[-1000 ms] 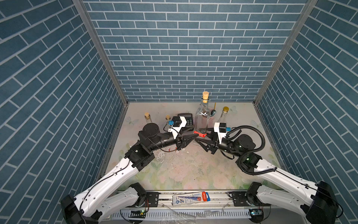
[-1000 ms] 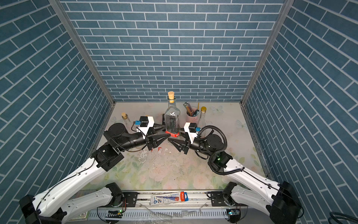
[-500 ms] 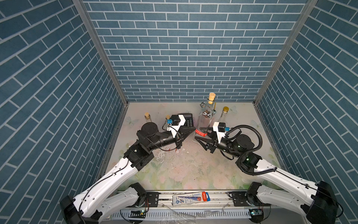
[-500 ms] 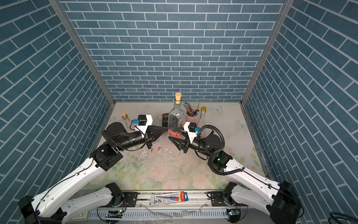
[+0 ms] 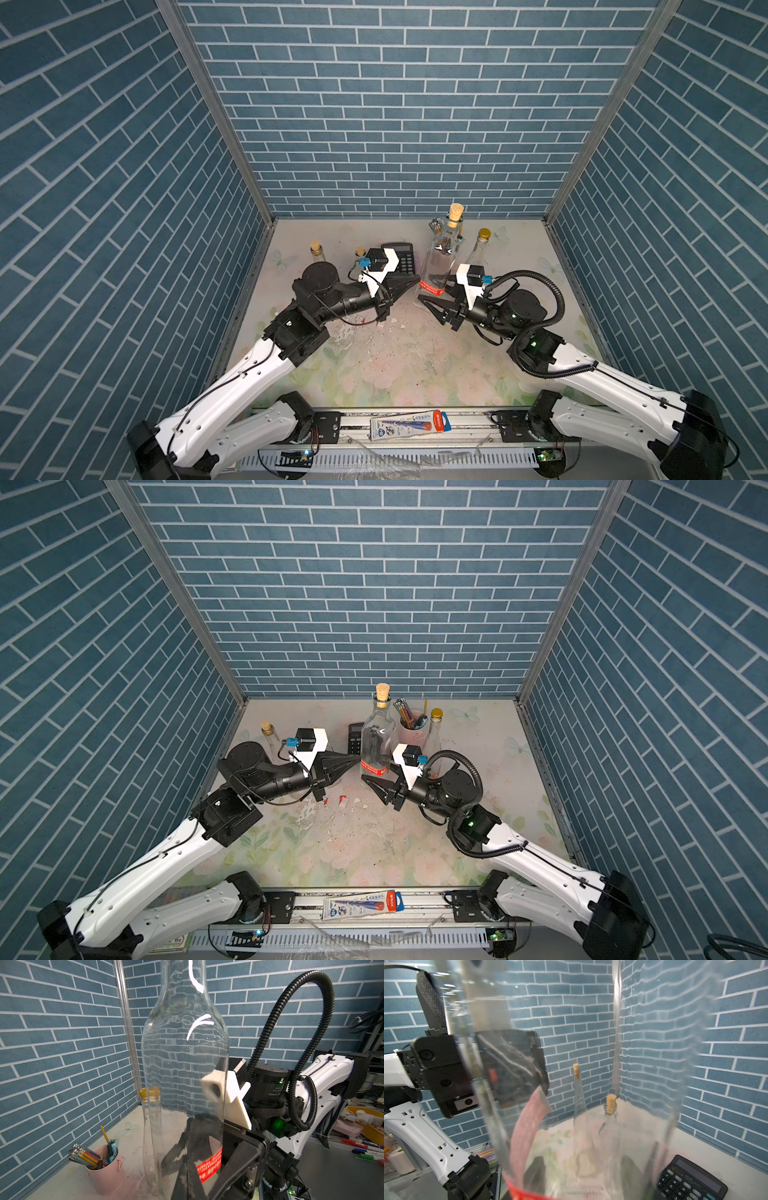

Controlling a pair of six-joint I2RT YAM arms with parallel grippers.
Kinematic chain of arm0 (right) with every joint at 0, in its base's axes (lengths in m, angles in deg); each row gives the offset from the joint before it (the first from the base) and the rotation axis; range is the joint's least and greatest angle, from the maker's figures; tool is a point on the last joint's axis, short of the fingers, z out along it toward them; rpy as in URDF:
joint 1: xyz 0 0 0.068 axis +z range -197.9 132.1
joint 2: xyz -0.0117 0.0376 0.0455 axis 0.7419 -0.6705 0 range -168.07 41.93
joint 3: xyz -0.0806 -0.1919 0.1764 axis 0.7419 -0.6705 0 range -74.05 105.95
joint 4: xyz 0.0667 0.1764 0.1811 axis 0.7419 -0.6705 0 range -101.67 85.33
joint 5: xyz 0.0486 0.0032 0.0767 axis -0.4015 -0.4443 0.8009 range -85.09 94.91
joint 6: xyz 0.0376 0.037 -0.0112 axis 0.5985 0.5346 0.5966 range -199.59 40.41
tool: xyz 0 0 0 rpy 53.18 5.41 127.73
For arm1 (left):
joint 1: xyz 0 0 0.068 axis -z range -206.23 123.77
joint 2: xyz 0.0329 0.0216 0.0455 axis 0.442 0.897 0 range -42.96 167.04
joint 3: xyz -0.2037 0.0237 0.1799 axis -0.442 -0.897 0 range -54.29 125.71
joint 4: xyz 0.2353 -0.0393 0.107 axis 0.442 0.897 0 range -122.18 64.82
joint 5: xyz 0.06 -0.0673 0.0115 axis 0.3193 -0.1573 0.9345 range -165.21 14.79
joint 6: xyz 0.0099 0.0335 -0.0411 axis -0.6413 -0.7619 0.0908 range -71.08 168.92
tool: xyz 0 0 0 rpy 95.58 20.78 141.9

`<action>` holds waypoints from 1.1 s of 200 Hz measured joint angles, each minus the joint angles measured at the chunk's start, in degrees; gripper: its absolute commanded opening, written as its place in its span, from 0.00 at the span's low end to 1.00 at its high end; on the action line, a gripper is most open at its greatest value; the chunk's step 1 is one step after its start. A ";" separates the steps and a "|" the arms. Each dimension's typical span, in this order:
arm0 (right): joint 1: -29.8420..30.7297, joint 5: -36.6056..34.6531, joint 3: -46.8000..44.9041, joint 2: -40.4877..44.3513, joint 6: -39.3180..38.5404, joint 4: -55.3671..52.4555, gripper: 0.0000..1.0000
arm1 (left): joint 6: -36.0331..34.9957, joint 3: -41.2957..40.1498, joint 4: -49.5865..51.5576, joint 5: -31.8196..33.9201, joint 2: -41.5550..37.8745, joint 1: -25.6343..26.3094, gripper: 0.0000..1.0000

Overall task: Remove the label from the bottle
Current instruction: Tear open the label from the bottle.

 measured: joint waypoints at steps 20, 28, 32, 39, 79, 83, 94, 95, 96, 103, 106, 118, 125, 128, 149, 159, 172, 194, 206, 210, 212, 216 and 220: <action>0.17 -0.87 0.11 0.02 -0.35 -0.28 0.00 | -0.59 0.00 0.48 -0.13 -0.15 0.00 0.00; 0.20 -1.14 0.11 0.02 -0.42 -0.42 0.00 | -0.87 0.00 0.61 -0.17 -0.15 -0.02 0.00; 0.22 -1.27 0.11 0.02 -0.44 -0.50 0.00 | -0.94 0.00 0.72 -0.20 -0.15 -0.02 0.00; 0.26 -1.46 0.11 0.04 -0.44 -0.68 0.00 | -1.11 0.00 0.87 -0.26 -0.13 -0.07 0.00; 0.28 -2.03 0.90 0.04 -0.42 -2.21 0.00 | -1.31 0.02 1.05 -0.96 -0.07 -0.26 0.00; 0.31 -2.10 0.98 0.07 -0.42 -2.36 0.00 | -1.31 0.02 1.07 -1.01 -0.07 -0.28 0.00; 0.31 -2.21 1.22 0.07 -0.42 -2.82 0.00 | -1.33 0.09 1.16 -1.22 0.00 -0.31 0.00; 0.31 -2.23 1.29 0.07 -0.42 -2.89 0.00 | -1.33 0.09 1.18 -1.22 0.00 -0.31 0.00; 0.31 -2.25 1.31 0.07 -0.42 -2.93 0.00 | -1.33 0.11 1.20 -1.25 0.00 -0.31 0.00; 0.31 -2.32 1.51 0.07 -0.42 -3.19 0.00 | -1.33 0.24 1.27 -1.38 0.11 -0.33 0.00; 0.28 -2.36 1.53 0.07 -0.42 -3.21 0.00 | -1.36 0.35 1.33 -1.42 0.15 -0.33 0.00; 0.28 -2.51 1.57 0.09 -0.42 -3.21 0.00 | -1.49 0.66 1.57 -1.68 0.33 -0.35 0.00; 0.28 -2.64 1.57 0.13 -0.42 -3.23 0.00 | -1.55 0.87 1.86 -1.84 0.44 -0.37 0.00; 0.28 -2.67 1.57 0.15 -0.42 -3.26 0.00 | -1.57 0.94 1.97 -1.88 0.50 -0.37 0.00; 0.28 -2.89 1.57 0.17 -0.42 -3.48 0.00 | -1.73 1.18 2.60 -2.14 0.70 -0.37 0.00; 0.28 -2.89 1.57 0.17 -0.42 -3.54 0.00 | -1.77 1.18 2.73 -2.32 0.72 -0.35 0.00; 0.28 -2.89 1.60 0.17 -0.42 -3.54 0.00 | -1.86 1.20 2.93 -2.78 0.76 -0.33 0.00; 0.28 -2.95 1.60 0.15 -0.42 -3.58 0.00 | -1.99 1.51 3.39 -3.48 1.11 -0.24 0.00; 0.28 -3.10 1.60 0.15 -0.39 -3.58 0.00 | -2.03 1.81 3.65 -3.74 1.42 -0.20 0.00; 0.28 -3.13 1.60 0.15 -0.42 -3.56 0.00 | -2.03 1.90 3.74 -3.80 1.49 -0.17 0.00; 0.28 -3.17 1.62 0.15 -0.42 -3.56 0.00 | -2.03 1.95 3.80 -3.85 1.53 -0.17 0.00; 0.28 -3.21 1.62 0.15 -0.42 -3.56 0.00 | -2.05 2.01 3.89 -3.89 1.57 -0.15 0.00; 0.28 -3.26 1.62 0.13 -0.39 -3.54 0.00 | -2.05 2.08 3.93 -3.96 1.66 -0.13 0.00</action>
